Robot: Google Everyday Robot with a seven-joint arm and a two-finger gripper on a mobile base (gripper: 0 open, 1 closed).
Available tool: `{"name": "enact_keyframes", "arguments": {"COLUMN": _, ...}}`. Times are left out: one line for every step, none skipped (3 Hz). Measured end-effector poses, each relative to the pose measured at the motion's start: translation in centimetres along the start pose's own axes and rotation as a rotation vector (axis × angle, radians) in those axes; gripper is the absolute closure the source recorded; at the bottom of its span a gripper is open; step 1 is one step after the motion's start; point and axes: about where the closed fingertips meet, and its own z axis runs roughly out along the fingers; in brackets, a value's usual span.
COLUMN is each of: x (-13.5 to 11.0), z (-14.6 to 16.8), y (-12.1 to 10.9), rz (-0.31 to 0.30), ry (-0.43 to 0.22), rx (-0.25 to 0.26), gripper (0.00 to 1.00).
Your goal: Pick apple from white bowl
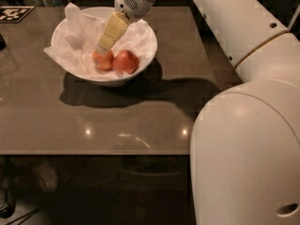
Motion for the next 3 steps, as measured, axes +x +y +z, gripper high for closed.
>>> {"name": "enact_keyframes", "arguments": {"x": -0.1, "z": 0.3, "y": -0.1, "rz": 0.002, "ry": 0.0, "rx": 0.004, "gripper": 0.0}}
{"name": "enact_keyframes", "arguments": {"x": 0.2, "z": 1.1, "y": -0.8, "rz": 0.034, "ry": 0.012, "rx": 0.018, "gripper": 0.0}}
{"name": "enact_keyframes", "arguments": {"x": 0.6, "z": 1.8, "y": -1.2, "rz": 0.049, "ry": 0.027, "rx": 0.026, "gripper": 0.0}}
